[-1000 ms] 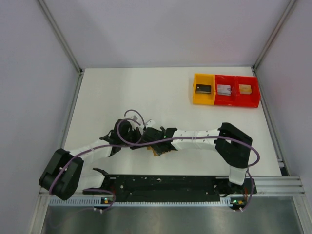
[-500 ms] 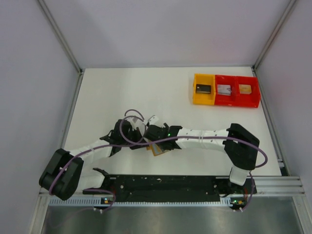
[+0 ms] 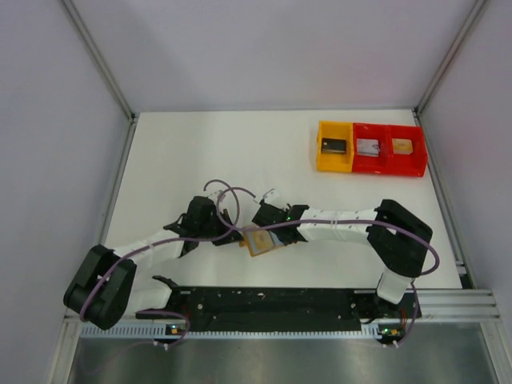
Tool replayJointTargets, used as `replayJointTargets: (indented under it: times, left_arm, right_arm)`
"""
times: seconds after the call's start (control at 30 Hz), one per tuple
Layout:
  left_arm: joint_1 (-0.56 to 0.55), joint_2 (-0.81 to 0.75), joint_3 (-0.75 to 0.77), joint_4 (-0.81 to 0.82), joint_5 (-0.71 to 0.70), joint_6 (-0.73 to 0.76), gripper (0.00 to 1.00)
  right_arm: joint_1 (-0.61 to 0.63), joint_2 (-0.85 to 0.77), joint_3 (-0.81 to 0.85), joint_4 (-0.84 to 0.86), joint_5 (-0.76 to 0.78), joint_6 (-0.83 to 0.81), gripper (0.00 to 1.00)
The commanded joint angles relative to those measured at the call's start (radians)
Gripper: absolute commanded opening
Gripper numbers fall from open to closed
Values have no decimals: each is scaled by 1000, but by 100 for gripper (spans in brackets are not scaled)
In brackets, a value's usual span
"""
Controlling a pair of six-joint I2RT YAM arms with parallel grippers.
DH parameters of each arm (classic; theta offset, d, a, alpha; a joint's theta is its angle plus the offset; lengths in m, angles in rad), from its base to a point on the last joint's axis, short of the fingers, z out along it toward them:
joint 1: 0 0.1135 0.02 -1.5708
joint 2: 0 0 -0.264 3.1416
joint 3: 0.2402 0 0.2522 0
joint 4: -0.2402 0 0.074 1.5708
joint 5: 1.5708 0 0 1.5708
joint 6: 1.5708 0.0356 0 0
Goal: Take the credit cards out of the card holder
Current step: Remove the credit card from the card holder.
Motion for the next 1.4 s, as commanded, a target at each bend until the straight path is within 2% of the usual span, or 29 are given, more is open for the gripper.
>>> replayJointTargets:
  times: [0.0, 0.17, 0.5, 0.7, 0.83, 0.97, 1.17, 1.37]
  left_arm:
    - [0, -27, -14, -66, -44, 27, 0]
    - [-2, -64, 10, -100, -47, 26, 0]
    - [-2, -214, 107, -218, -50, 9, 19]
    - [-2, -286, 162, -258, -41, -7, 31]
    - [-2, -292, 188, -241, -4, -19, 32]
    - [-20, -219, 199, -180, 48, -46, 31]
    - [-113, -108, 194, -106, -18, -66, 25]
    - [-149, -12, 165, -54, -76, -74, 18]
  right_arm:
    - [-29, -65, -33, 68, -34, 29, 38]
    - [-34, -117, -36, 69, -62, 36, 37]
    - [-37, -270, 33, 92, -232, 25, 37]
    - [-63, -293, -2, 230, -423, 51, 34]
    - [-109, -282, -62, 338, -529, 97, 29]
    - [-153, -276, -125, 430, -612, 143, 25]
    - [-207, -263, -216, 525, -703, 195, 24]
    - [-259, -229, -298, 657, -773, 243, 24]
